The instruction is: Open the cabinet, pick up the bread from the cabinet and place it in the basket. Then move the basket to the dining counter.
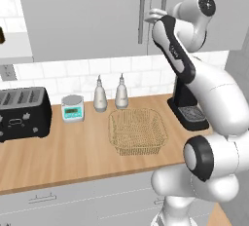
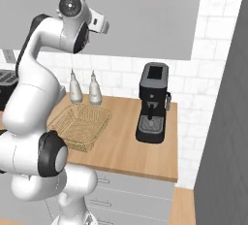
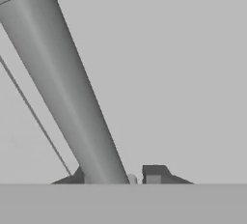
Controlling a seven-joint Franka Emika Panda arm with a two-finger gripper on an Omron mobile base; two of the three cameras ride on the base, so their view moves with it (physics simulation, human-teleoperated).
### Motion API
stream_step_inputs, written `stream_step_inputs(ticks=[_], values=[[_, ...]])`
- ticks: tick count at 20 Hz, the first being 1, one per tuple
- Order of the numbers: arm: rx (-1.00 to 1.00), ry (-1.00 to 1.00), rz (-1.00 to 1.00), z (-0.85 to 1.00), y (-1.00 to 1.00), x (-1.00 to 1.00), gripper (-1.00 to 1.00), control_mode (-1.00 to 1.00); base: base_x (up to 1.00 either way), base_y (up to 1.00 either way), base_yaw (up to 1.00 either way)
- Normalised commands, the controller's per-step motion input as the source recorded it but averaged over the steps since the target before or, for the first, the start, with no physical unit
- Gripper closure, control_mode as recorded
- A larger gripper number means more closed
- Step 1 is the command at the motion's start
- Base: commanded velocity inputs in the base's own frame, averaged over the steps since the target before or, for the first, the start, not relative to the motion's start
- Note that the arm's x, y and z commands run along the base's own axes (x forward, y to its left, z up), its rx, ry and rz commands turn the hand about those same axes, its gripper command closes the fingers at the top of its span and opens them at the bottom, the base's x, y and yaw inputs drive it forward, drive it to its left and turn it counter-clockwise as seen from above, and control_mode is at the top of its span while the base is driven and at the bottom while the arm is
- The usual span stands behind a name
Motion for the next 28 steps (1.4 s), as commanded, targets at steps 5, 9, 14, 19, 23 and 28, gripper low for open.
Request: stream_step_inputs(ticks=[5,9,14,19,23,28], values=[[0.00,0.01,-0.10,0.00,-0.02,-0.55,1.00,-1.00,0.00,0.00,0.00],[0.00,0.01,-0.07,0.00,-0.26,-0.85,1.00,-1.00,0.00,0.00,0.00],[0.01,0.00,-0.03,0.00,-0.53,-1.00,1.00,-1.00,0.00,0.00,0.00],[0.03,0.00,-0.01,0.00,-0.62,-1.00,1.00,-1.00,0.00,0.00,0.00],[0.00,0.02,0.00,0.00,-0.41,-0.99,1.00,-1.00,0.00,0.00,0.00],[-0.01,0.05,0.00,0.00,-0.11,-1.00,-1.00,-1.00,0.00,0.00,0.00]])
